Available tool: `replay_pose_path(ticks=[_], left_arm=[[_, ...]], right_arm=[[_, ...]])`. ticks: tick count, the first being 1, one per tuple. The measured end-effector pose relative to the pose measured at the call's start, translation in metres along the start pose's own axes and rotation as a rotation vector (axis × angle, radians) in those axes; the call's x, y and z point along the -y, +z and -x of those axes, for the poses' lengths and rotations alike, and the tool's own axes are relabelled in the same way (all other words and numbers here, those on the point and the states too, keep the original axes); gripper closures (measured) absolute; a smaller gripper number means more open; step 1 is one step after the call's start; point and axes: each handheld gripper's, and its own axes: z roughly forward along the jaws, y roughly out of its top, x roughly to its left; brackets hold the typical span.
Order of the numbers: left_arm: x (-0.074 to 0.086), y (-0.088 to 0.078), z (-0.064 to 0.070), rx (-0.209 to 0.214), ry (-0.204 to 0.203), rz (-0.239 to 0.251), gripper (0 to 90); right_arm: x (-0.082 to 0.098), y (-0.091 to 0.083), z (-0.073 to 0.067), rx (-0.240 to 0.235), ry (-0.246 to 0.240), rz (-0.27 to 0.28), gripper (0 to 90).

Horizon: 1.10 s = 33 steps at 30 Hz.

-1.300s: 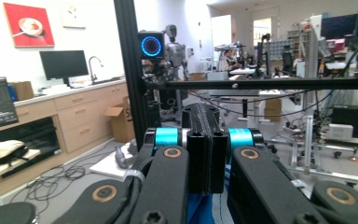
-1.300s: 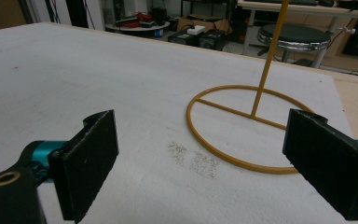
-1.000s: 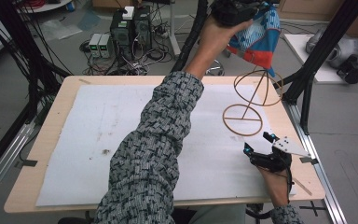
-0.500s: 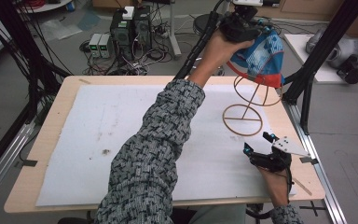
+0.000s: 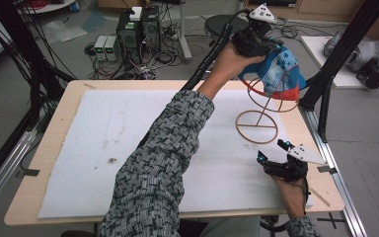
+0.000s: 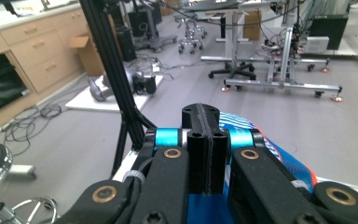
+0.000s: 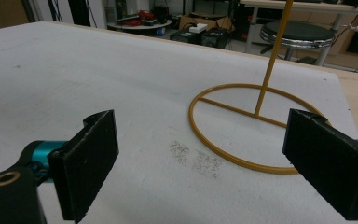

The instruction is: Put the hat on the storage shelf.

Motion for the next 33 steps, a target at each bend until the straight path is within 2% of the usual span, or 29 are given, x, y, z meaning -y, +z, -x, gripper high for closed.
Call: replay_pose_path(ticks=[6,10,19,33], left_arm=[[0.008,0.009,0.004,0.019,0.004,-0.045,89.6],[0.012,0.014,0.006,0.039,-0.003,-0.049,89.5],[0.023,0.024,0.01,0.052,0.005,-0.104,89.5],[0.035,0.035,0.013,0.074,0.011,-0.135,89.5]], right_arm=[[0.0,0.001,0.001,0.001,-0.007,0.001,9.4],[0.0,0.001,0.0,-0.001,-0.004,0.001,9.4],[0.0,0.001,0.0,0.001,-0.004,-0.002,9.4],[0.0,0.001,0.0,0.0,0.002,-0.006,9.5]])
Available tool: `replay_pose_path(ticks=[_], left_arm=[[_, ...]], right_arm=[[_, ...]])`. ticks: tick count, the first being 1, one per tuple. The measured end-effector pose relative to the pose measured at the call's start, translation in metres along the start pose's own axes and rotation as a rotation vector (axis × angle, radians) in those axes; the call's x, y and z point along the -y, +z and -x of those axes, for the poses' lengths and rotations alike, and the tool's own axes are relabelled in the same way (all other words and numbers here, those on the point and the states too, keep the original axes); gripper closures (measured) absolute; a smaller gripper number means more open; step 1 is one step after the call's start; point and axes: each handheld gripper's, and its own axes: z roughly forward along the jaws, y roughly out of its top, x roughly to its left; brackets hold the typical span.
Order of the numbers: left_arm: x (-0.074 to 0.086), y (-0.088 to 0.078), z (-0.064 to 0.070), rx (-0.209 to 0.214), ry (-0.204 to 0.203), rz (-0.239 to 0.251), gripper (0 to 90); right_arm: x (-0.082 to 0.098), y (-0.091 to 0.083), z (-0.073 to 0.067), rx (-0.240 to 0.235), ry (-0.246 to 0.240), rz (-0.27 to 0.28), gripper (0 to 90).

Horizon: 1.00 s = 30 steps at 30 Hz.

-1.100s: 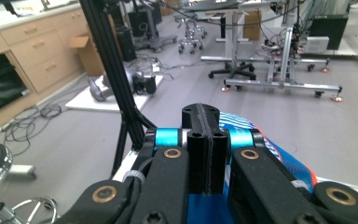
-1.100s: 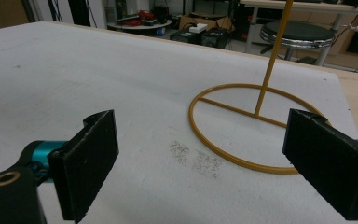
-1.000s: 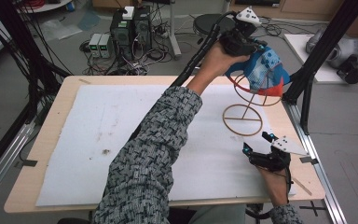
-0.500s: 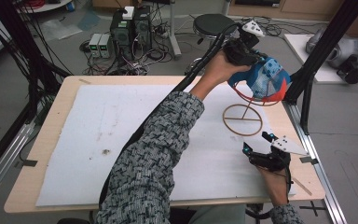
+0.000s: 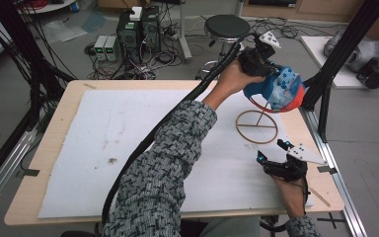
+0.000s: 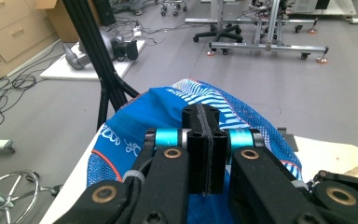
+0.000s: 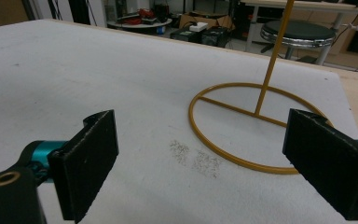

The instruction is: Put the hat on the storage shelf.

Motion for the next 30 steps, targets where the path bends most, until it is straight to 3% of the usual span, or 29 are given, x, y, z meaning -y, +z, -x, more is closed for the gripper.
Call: replay_pose_path(ticks=[30], left_arm=[[0.007,0.02,0.007,0.028,0.019,-0.035,89.3]], right_arm=[[0.0,0.001,0.001,-0.006,-0.008,0.0,9.4]])
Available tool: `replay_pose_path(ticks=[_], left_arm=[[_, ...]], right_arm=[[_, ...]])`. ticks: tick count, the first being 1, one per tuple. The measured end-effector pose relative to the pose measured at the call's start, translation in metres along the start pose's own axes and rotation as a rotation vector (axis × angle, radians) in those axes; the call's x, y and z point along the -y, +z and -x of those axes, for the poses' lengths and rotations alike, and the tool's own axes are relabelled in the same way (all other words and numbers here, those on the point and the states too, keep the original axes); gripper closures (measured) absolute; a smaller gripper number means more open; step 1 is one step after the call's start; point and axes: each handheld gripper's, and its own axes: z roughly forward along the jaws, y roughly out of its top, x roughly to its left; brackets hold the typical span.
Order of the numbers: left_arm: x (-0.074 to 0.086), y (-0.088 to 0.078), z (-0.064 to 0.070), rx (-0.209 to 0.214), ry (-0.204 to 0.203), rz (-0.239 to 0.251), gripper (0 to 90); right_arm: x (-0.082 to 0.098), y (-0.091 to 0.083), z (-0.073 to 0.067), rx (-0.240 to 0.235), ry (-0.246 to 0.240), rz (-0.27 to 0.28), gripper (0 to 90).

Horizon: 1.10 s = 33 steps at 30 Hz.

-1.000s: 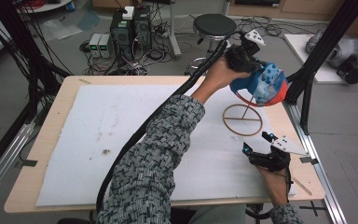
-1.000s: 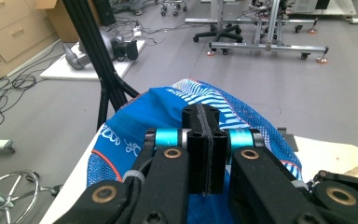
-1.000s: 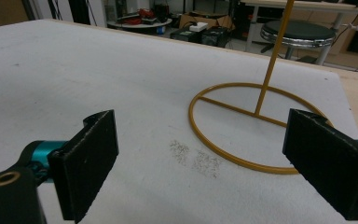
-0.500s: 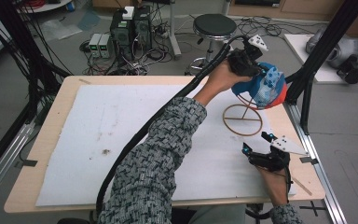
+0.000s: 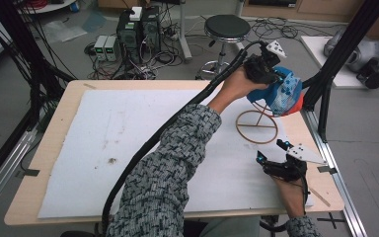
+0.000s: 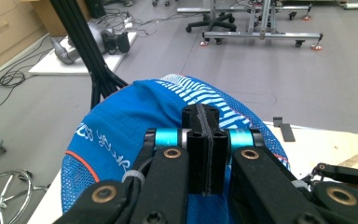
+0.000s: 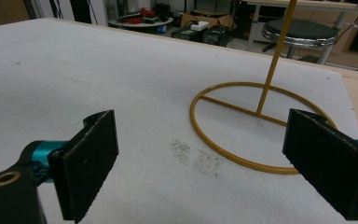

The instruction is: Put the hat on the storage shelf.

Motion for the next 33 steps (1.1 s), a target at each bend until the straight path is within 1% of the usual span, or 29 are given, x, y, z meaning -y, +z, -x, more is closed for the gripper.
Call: replay_pose_path(ticks=[2,4,6,8,13,15,16,17,18,21,23,25,28,29,30,31,32,33], left_arm=[[0.0,0.0,-0.001,0.0,-0.002,0.001,88.5],[0.0,-0.001,-0.002,0.005,-0.012,0.006,86.4],[0.001,-0.001,-0.003,0.007,-0.012,-0.003,84.6],[0.002,-0.002,-0.005,0.015,-0.02,-0.007,82.2],[0.001,-0.006,-0.007,0.023,-0.027,-0.003,76.8],[-0.001,-0.011,-0.008,0.022,-0.024,0.004,74.2],[-0.001,-0.011,-0.008,0.022,-0.024,0.004,73.1],[-0.002,-0.016,-0.009,0.02,-0.026,0.004,71.6],[-0.002,-0.018,-0.01,0.019,-0.027,0.011,70.1],[-0.004,-0.029,-0.014,0.004,-0.033,0.007,66.3],[-0.004,-0.036,-0.017,-0.002,-0.049,0.009,62.4],[-0.004,-0.043,-0.019,-0.025,-0.04,0.006,61.2],[-0.004,-0.054,-0.022,-0.054,-0.039,-0.007,59.6],[-0.003,-0.057,-0.023,-0.068,-0.035,-0.001,59.0],[-0.001,-0.062,-0.024,-0.094,-0.029,0.02,58.7],[0.001,-0.067,-0.026,-0.109,-0.027,0.025,58.7],[0.003,-0.071,-0.028,-0.118,-0.036,0.007,58.0],[0.005,-0.075,-0.03,-0.127,-0.033,0.0,58.0]], right_arm=[[0.0,0.0,0.0,0.001,-0.001,0.0,9.5],[0.0,0.0,0.0,0.001,0.003,-0.001,9.4],[0.0,0.0,0.0,0.001,0.0,0.0,9.5],[0.0,0.0,0.0,0.001,0.001,-0.001,9.4],[0.0,0.0,0.0,0.003,0.003,-0.004,9.4],[0.0,0.0,0.0,0.002,0.002,-0.004,9.5],[0.0,0.0,0.0,0.001,-0.001,0.0,9.5],[0.0,0.0,0.0,0.001,0.002,-0.001,9.5],[0.0,0.0,0.0,0.002,0.002,-0.003,9.5],[0.0,0.0,0.0,0.001,0.005,-0.003,9.5],[0.0,0.0,0.0,0.002,0.005,-0.003,9.4],[0.0,0.001,0.0,0.001,0.006,-0.003,9.4],[0.0,0.002,0.0,0.002,0.005,-0.002,9.4],[0.0,0.002,0.0,0.005,0.005,0.0,9.4],[0.0,0.002,0.001,0.004,0.009,-0.001,9.5],[0.0,0.002,0.001,0.004,0.011,-0.004,9.4],[0.0,0.002,0.001,0.004,0.013,-0.004,9.4],[0.0,0.002,0.001,0.003,0.016,-0.003,9.5]])
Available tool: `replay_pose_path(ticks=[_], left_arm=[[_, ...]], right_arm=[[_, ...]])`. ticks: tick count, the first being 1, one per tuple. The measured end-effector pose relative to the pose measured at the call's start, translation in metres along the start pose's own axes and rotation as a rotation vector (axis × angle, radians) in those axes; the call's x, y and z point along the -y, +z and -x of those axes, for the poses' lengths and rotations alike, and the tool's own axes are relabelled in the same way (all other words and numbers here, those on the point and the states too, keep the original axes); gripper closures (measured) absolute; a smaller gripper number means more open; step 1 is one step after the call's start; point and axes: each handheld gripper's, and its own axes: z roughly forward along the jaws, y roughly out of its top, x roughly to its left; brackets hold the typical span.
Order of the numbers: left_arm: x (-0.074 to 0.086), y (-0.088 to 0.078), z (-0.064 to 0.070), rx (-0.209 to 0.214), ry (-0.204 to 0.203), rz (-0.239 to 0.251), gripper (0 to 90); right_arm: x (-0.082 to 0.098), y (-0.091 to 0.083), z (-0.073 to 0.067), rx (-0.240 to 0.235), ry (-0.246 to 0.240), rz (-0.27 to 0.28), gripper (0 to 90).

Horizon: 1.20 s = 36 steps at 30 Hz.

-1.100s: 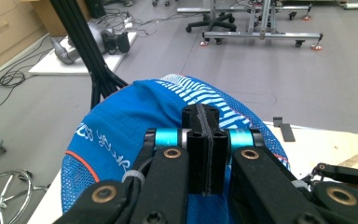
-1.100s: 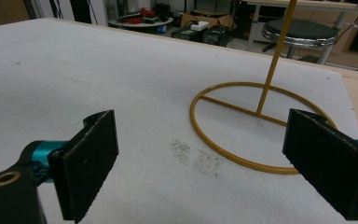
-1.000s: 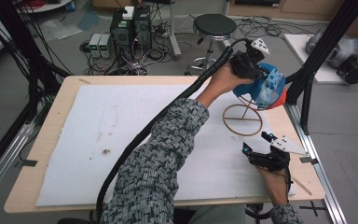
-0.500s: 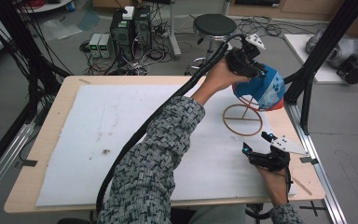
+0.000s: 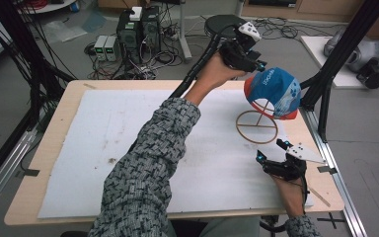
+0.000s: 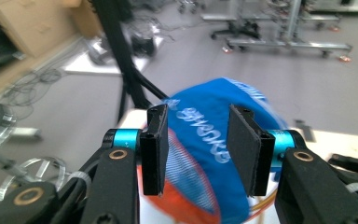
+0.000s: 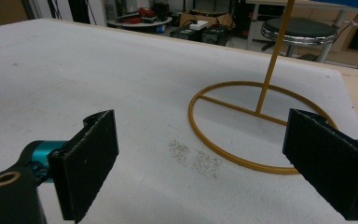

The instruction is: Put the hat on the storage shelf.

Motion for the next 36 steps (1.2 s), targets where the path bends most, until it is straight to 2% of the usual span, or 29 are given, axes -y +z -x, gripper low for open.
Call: replay_pose_path(ticks=[3,5,7,8,10,11,13,15,17,18,24,27,30,36], left_arm=[[0.006,-0.012,-0.007,-0.014,-0.013,-0.017,57.1],[0.011,-0.023,-0.008,-0.059,0.005,0.008,56.9],[0.013,-0.028,-0.011,-0.062,-0.002,0.0,55.6],[0.017,-0.038,-0.015,-0.079,-0.008,-0.019,55.0],[0.023,-0.049,-0.018,-0.095,-0.019,-0.025,54.1],[0.025,-0.055,-0.02,-0.111,-0.01,-0.038,52.9],[0.032,-0.068,-0.021,-0.15,0.007,-0.032,52.2],[0.036,-0.08,-0.024,-0.156,-0.012,-0.054,50.6],[0.046,-0.099,-0.026,-0.2,-0.005,-0.013,49.7],[0.05,-0.107,-0.027,-0.206,-0.02,-0.01,49.8],[0.087,-0.157,-0.034,-0.277,-0.061,0.019,46.6],[0.109,-0.178,-0.034,-0.319,-0.066,0.003,42.5],[0.131,-0.197,-0.031,-0.351,-0.079,-0.015,40.0],[0.174,-0.232,-0.021,-0.412,-0.116,-0.011,35.4]], right_arm=[[0.0,0.001,-0.001,-0.004,-0.004,-0.001,9.5],[-0.001,0.002,-0.001,-0.003,-0.009,-0.002,9.4],[-0.001,0.002,-0.002,-0.005,-0.007,-0.005,9.5],[-0.001,0.003,-0.002,-0.004,-0.007,-0.001,9.4],[-0.001,0.003,-0.001,-0.005,-0.008,-0.001,9.5],[-0.001,0.003,-0.001,-0.005,-0.007,0.001,9.5],[-0.001,0.003,-0.001,-0.005,-0.008,0.001,9.5],[-0.002,0.004,-0.002,-0.007,-0.006,0.002,9.5],[-0.002,0.005,-0.003,-0.008,-0.006,-0.002,9.4],[-0.002,0.005,-0.003,-0.01,-0.01,0.002,9.5],[-0.003,0.006,-0.004,-0.009,-0.005,0.003,9.4],[-0.004,0.007,-0.004,-0.009,-0.005,0.003,9.4],[-0.004,0.006,-0.004,-0.016,-0.002,0.006,9.4],[-0.005,0.005,-0.006,-0.025,-0.001,0.004,9.4]])
